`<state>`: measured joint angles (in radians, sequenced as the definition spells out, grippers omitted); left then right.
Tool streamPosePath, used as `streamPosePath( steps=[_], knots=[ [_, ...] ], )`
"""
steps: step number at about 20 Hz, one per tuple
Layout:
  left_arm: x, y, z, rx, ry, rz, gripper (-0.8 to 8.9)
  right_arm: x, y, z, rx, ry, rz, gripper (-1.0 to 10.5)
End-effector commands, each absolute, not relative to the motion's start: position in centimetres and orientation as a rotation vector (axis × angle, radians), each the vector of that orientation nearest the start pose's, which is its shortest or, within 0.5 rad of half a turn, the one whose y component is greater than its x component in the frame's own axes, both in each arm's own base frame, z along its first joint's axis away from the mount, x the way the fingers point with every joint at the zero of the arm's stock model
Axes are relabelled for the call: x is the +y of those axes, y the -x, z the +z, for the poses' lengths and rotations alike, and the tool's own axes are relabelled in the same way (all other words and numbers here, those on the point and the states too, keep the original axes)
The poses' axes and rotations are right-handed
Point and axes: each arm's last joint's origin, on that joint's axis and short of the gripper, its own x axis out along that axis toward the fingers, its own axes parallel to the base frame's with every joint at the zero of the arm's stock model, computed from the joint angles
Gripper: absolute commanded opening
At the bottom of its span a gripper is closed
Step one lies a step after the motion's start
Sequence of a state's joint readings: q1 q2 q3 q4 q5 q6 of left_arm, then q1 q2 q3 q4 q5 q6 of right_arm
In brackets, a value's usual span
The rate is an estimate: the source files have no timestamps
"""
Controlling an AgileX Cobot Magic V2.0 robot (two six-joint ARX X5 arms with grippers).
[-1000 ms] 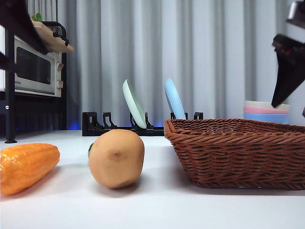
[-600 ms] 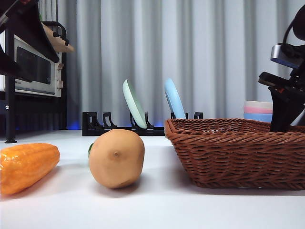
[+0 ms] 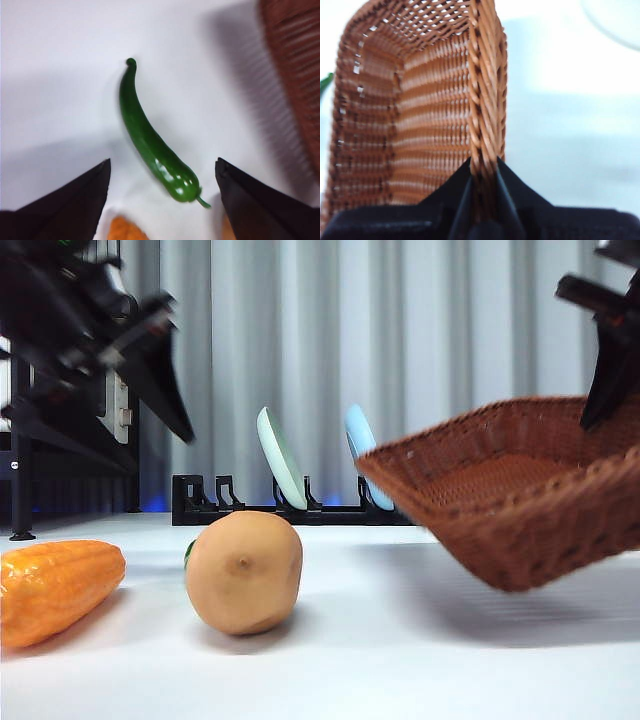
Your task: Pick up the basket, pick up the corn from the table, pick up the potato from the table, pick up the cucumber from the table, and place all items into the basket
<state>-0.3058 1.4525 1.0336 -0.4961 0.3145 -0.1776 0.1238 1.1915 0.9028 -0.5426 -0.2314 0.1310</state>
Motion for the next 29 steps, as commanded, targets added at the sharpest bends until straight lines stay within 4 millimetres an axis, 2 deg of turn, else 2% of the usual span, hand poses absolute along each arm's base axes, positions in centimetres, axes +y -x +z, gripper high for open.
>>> streamPosePath(
  steps=[1, 6, 14, 15, 17, 18, 21, 24, 26, 29],
  knots=[
    [-11.4, -29.6, 22.8, 1.068, 0.116, -0.450, 3.51, 3.6, -23.1, 27.9, 0.816, -0.173, 0.287, -0.1],
    [-14.3, -32.2, 19.7, 1.160, 0.035, -0.403, 3.50, 3.5, -22.4, 29.2, 0.771, -0.171, 0.292, -0.1],
    [-15.2, -33.1, 16.0, 1.229, -0.009, -0.367, 3.40, 3.5, -22.4, 29.3, 0.764, -0.171, 0.292, -0.1],
    [-15.2, -33.1, 16.0, 1.233, -0.012, -0.368, 3.18, 3.5, -22.4, 29.3, 0.763, -0.171, 0.292, -0.1],
    [-15.6, -33.0, 16.2, 1.215, -0.045, -0.406, -0.04, 3.5, -22.5, 29.3, 0.762, -0.171, 0.293, -0.1],
    [-15.6, -33.1, 16.5, 1.205, -0.050, -0.412, -0.06, 3.5, -22.5, 29.3, 0.761, -0.171, 0.293, -0.1],
    [-16.0, -33.9, 19.0, 1.154, -0.060, -0.431, -0.08, 3.5, -22.6, 29.4, 0.747, -0.172, 0.294, -0.1],
    [-16.1, -34.1, 24.5, 1.031, -0.061, -0.461, -0.08, 3.5, -22.7, 29.6, 0.722, -0.174, 0.296, -0.1],
    [-15.7, -33.2, 28.8, 0.917, -0.041, -0.479, -0.08, 3.6, -23.0, 29.7, 0.702, -0.194, 0.291, -0.1],
    [-14.9, -30.3, 34.5, 0.750, -0.006, -0.519, -0.08, 3.7, -23.6, 29.5, 0.695, -0.225, 0.289, -0.1]
  ],
)
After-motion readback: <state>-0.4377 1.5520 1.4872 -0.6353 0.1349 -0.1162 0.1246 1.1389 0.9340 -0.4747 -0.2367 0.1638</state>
